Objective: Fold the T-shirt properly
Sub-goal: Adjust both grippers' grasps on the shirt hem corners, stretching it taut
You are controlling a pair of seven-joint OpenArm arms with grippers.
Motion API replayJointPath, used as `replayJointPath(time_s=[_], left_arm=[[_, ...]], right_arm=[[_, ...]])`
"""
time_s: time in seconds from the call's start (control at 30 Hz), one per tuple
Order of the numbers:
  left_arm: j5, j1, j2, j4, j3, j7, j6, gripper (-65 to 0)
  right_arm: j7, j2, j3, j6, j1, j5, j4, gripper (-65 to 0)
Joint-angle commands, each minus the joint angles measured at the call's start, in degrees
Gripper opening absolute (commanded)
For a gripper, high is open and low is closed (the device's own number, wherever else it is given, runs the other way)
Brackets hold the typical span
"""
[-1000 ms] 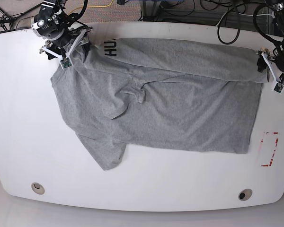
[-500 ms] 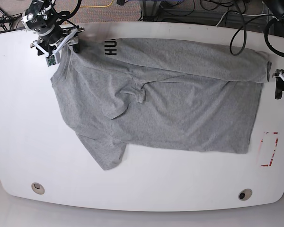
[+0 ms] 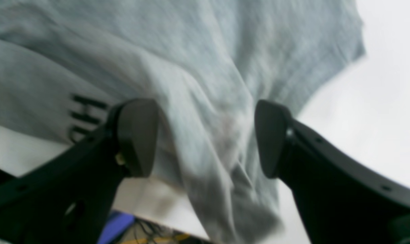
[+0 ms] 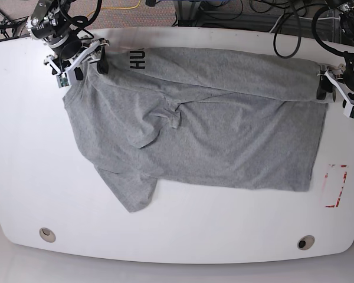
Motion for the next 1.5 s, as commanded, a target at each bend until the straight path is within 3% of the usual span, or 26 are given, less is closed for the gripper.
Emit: replayJointPath(time_s=[0.0,0.17,0.33,0.43,0.47,0.63,1.03,1.23,1.47], left_arm=[[-0.7,2.1,-0.7,0.9,-0.2,-1.1,-0.1,-23.6],[-0.5,2.4,0.7,1.0,4.3,-1.1,-0.1,-31.9],[-0.1,3.2,0.7,0.4,5.0,-0.9,-0.1,-37.8],[2.0,2.9,0.7,-1.3,5.1,-1.1,-0.1,-40.7],[3.3,2.6,0.6,-2.2,5.0,-1.2,-0.1,-41.3],[6.0,2.2,-0.1,-5.5,2.9,-1.2,-0.1,-41.3],[6.6,2.4,-2.2,-14.1,1.6,-5.9,-0.1,-41.3],[6.6,2.1,-2.3,-15.6,1.7,-5.9,-0.1,-41.3],[6.6,2.1,-2.5,-15.8,1.7,-6.0,-0.1,-41.3]], right_arm=[[1.2,0.4,0.1,0.1,0.4,1.7,1.2,-22.2],[1.2,1.1,-6.0,0.1,1.1,1.4,1.3,-22.2],[1.2,4.1,-11.6,0.1,-0.2,2.4,1.6,-22.7],[1.2,4.6,-13.9,0.1,-0.3,2.4,1.5,-28.2],[1.2,4.6,-14.6,0.1,-0.5,1.3,1.5,-32.8],[1.2,4.5,-14.7,0.1,-1.7,-3.8,1.1,-42.3],[1.2,4.6,-12.8,0.1,-2.8,-17.6,1.1,-42.6],[1.2,7.9,-12.2,0.1,-2.8,-21.7,1.1,-42.5],[1.2,11.3,-9.5,0.1,-3.2,-22.4,1.0,-42.5]])
